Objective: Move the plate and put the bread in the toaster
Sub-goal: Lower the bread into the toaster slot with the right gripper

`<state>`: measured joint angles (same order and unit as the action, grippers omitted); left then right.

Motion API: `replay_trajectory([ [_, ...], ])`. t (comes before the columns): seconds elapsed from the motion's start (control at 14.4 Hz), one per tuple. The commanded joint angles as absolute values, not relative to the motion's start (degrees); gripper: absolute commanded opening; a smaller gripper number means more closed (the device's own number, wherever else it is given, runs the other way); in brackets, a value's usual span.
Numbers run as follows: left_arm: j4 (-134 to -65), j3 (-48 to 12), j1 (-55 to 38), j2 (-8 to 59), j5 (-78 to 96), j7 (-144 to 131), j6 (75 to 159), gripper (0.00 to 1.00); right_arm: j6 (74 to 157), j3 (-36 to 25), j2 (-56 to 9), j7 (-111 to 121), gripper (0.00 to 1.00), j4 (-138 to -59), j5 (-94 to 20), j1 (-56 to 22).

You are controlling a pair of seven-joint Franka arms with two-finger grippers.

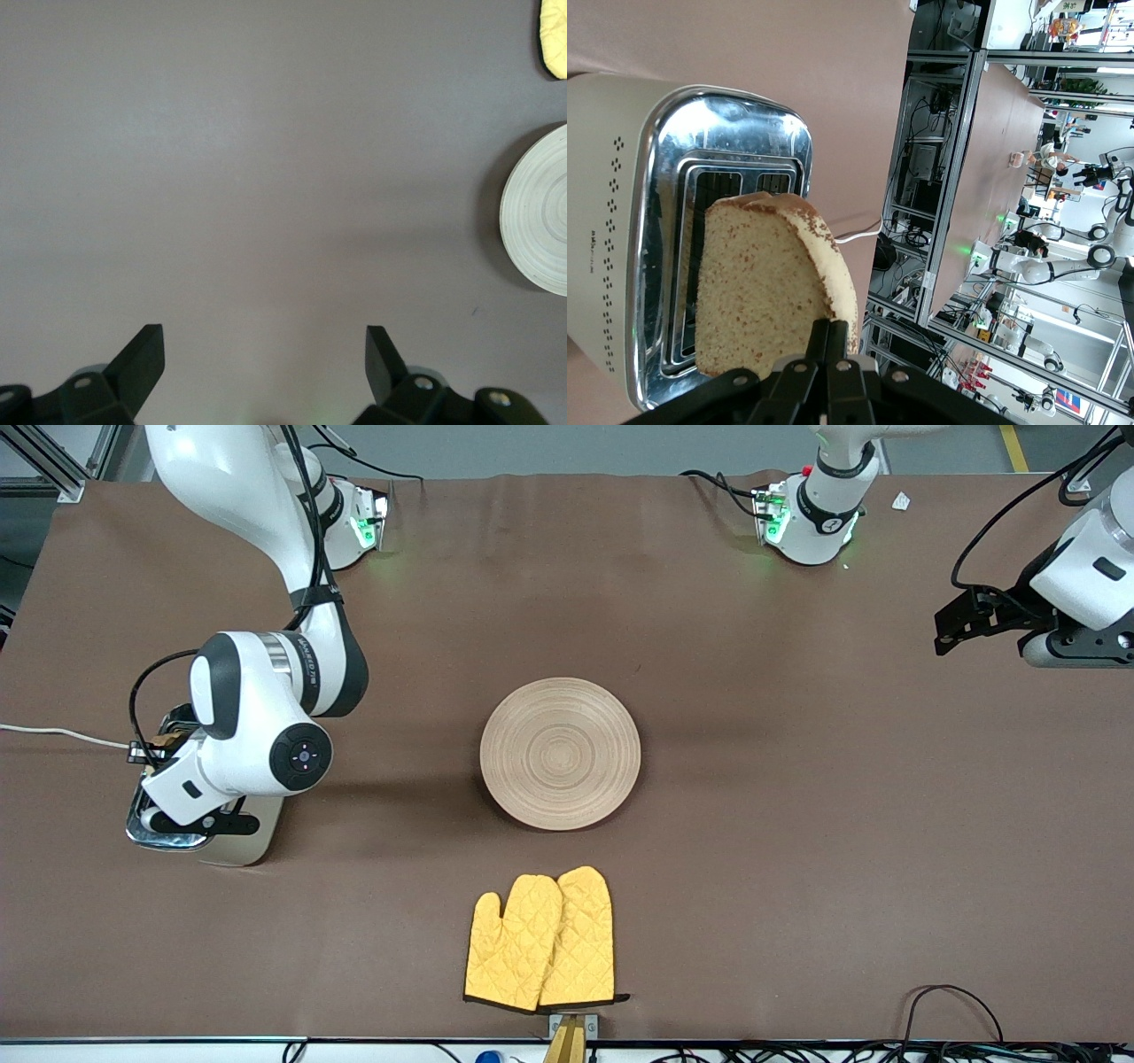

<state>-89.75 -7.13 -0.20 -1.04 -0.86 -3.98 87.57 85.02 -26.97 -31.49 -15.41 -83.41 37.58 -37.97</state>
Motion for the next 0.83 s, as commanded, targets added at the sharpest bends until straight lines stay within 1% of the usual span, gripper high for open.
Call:
replay_trajectory([
  [0.0, -90.7, -7.3, 0.1, -2.3, -0.3, -4.1, 88.1, 1.0, 85.4, -27.0, -31.2, -16.7, 0.0, -84.0, 38.0, -38.5],
  [0.42, -90.7, -7.3, 0.1, -2.4, -0.3, -4.1, 87.9, 1.0, 85.9, -27.0, -31.2, -16.5, 0.01, -83.9, 38.1, -38.7],
  [0.76, -90.7, -7.3, 0.1, -2.4, -0.3, -4.1, 87.8, 1.0, 88.6, -27.1, -31.2, -16.5, 0.01, -84.0, 38.1, -37.2],
])
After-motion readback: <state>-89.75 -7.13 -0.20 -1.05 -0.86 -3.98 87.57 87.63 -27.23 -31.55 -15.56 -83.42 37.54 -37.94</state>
